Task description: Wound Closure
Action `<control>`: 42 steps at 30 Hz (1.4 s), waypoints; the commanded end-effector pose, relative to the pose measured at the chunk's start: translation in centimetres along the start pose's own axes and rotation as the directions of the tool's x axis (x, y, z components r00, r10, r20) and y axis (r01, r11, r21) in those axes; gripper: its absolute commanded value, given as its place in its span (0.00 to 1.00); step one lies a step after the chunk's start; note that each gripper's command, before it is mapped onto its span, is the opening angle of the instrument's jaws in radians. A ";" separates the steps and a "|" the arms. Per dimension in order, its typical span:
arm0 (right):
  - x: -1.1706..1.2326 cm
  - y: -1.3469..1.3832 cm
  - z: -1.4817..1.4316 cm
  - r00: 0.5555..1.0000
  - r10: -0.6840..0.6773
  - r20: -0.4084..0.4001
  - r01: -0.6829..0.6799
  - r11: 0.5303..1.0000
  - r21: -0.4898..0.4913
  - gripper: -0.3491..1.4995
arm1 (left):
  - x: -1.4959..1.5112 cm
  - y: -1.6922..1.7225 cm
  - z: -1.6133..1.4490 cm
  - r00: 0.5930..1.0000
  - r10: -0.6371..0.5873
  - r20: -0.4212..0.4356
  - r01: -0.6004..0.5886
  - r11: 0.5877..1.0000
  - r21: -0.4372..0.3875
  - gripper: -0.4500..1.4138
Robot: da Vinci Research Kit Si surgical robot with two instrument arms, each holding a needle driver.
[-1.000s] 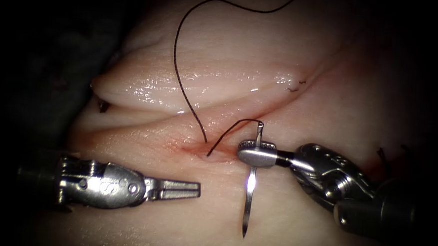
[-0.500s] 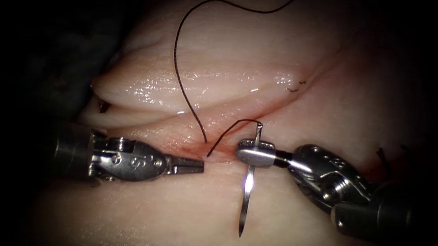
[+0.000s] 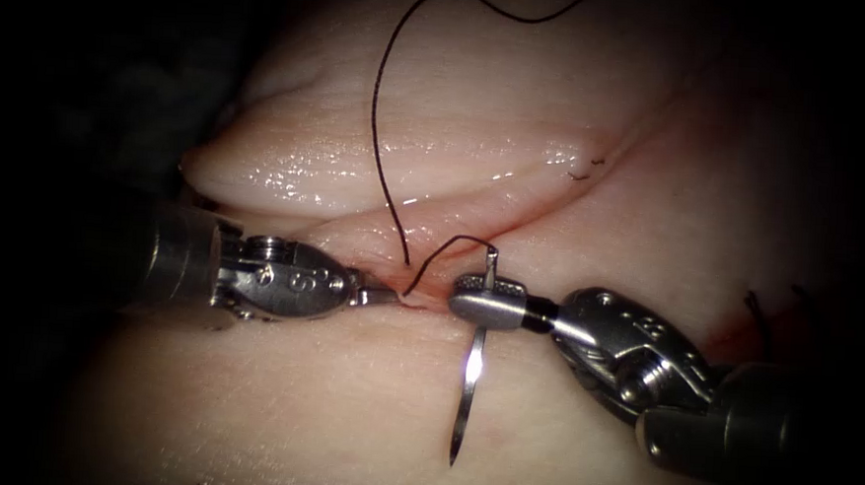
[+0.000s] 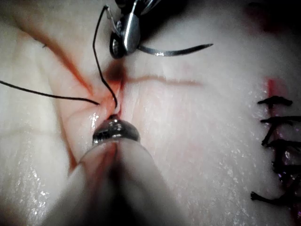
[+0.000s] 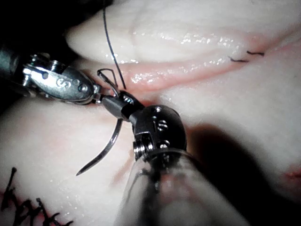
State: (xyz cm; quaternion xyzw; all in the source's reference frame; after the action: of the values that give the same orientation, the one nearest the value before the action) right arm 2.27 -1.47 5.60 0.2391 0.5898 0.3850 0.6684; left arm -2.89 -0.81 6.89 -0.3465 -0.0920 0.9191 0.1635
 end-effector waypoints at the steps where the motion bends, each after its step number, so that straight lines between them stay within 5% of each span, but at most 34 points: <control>1: -0.07 0.00 0.08 1.000 -0.012 -0.001 0.012 1.000 0.001 0.00 | -0.01 0.02 0.10 1.000 0.001 0.018 -0.001 1.000 -0.005 0.00; 11: -0.06 0.11 0.09 0.985 -0.171 -0.016 0.171 0.985 -0.016 0.00 | -0.10 0.08 0.24 0.949 0.050 0.313 -0.013 0.993 -0.118 0.00; 17: -0.01 0.21 0.13 0.972 -0.229 -0.052 0.228 0.973 -0.041 0.00 | -0.09 0.09 0.25 0.915 0.077 0.396 0.005 0.979 -0.203 0.00; 25: 0.04 0.30 0.31 0.946 -0.310 -0.094 0.305 0.950 -0.068 0.00 | -0.09 0.24 0.21 0.910 0.088 0.404 0.021 0.966 -0.258 0.00; 42: -0.15 0.39 0.70 0.819 -0.562 -0.116 0.552 0.826 -0.112 0.00 | -0.07 0.37 0.04 0.913 0.096 0.397 0.024 0.958 -0.285 0.12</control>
State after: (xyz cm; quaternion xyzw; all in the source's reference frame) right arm 2.79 -1.25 6.08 -0.0007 0.6647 0.2105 0.7169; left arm -2.90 -1.15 6.81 -0.1693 -0.2480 0.9511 0.0724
